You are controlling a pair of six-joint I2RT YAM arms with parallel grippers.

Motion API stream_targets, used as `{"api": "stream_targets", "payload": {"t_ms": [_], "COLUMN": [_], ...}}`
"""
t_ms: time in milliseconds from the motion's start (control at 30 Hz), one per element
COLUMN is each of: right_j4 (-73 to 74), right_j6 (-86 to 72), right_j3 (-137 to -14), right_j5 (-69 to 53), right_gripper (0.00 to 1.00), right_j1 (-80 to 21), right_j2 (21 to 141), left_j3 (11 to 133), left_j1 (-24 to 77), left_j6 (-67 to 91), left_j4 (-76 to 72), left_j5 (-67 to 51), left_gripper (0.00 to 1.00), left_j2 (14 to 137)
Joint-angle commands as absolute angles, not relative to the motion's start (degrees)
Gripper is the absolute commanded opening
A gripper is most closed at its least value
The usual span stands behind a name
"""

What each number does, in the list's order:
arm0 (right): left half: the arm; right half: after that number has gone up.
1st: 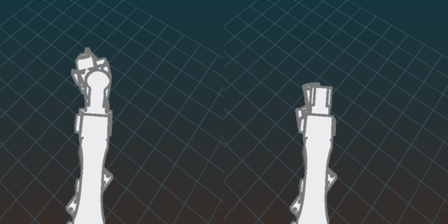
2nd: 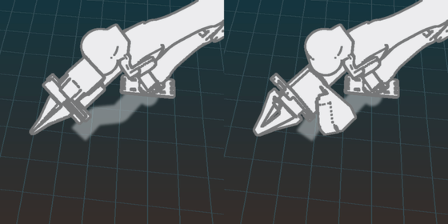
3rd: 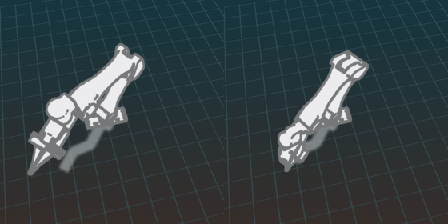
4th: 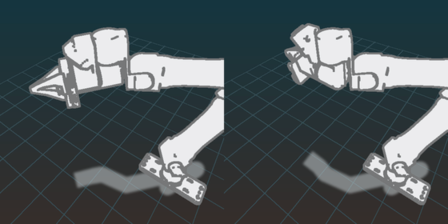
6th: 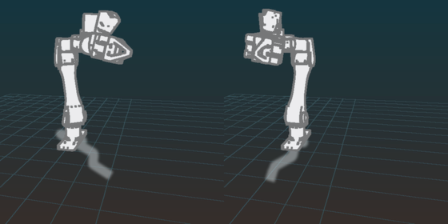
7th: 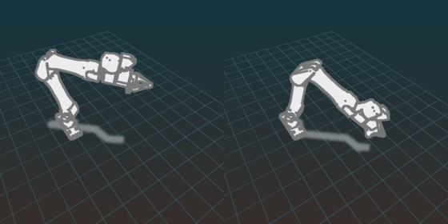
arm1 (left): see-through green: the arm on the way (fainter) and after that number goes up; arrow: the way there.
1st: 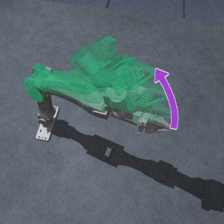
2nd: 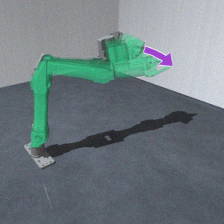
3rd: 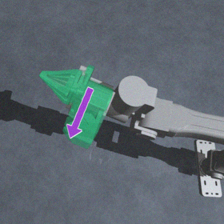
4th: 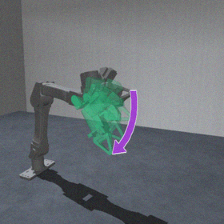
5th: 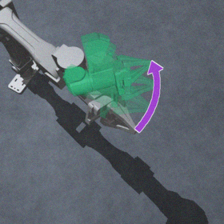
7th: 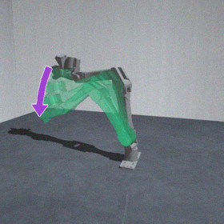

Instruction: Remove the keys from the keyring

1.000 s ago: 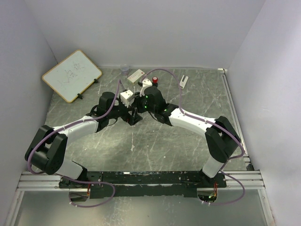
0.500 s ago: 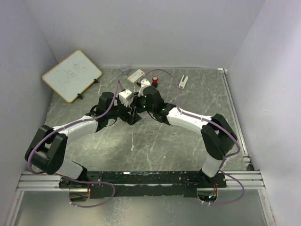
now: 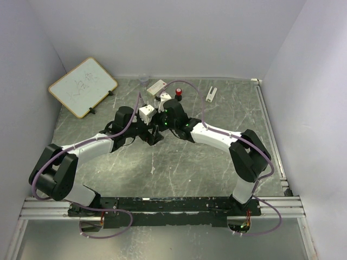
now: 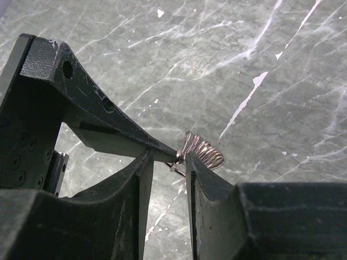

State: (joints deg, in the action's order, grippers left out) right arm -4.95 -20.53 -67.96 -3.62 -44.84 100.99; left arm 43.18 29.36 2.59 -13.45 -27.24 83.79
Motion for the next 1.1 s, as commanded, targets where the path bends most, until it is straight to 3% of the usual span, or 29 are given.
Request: {"api": "stream_targets", "payload": {"t_ms": [0,133,267,400,500,1067], "right_j4": [-2.7,-2.7,-2.2,-1.4,-0.4,0.9], "right_j6": [-20.8,-21.2,-21.1,-20.6,-19.7,-19.2], "right_j3": [-68.2,-67.7,-67.3,-67.3,-67.1,-63.7], "right_j5": [-7.3,-9.0,-9.2,-9.9,-8.3,1.4], "right_gripper": [0.31,0.26,0.10,0.08,0.00,0.00], "right_j1": [-46.8,-46.9,-46.9,-46.8,-46.9,-45.1], "right_j2": [101.4,100.9,100.2,99.8,99.2,98.7], "left_j3": [44.9,44.3,44.2,44.6,45.1,46.9], "left_j1": [30.4,30.3,30.4,30.4,30.4,30.4], "left_j6": [2.8,2.9,2.6,2.1,1.9,-1.0], "left_j4": [-21.1,-21.9,-21.9,-21.4,-20.4,-6.6], "left_j5": [-28.8,-28.4,-27.9,-27.8,-28.0,-21.7], "left_gripper": [0.98,0.98,0.98,0.98,0.98,0.98], "left_j2": [81.7,80.8,79.5,78.2,77.4,62.3]}}
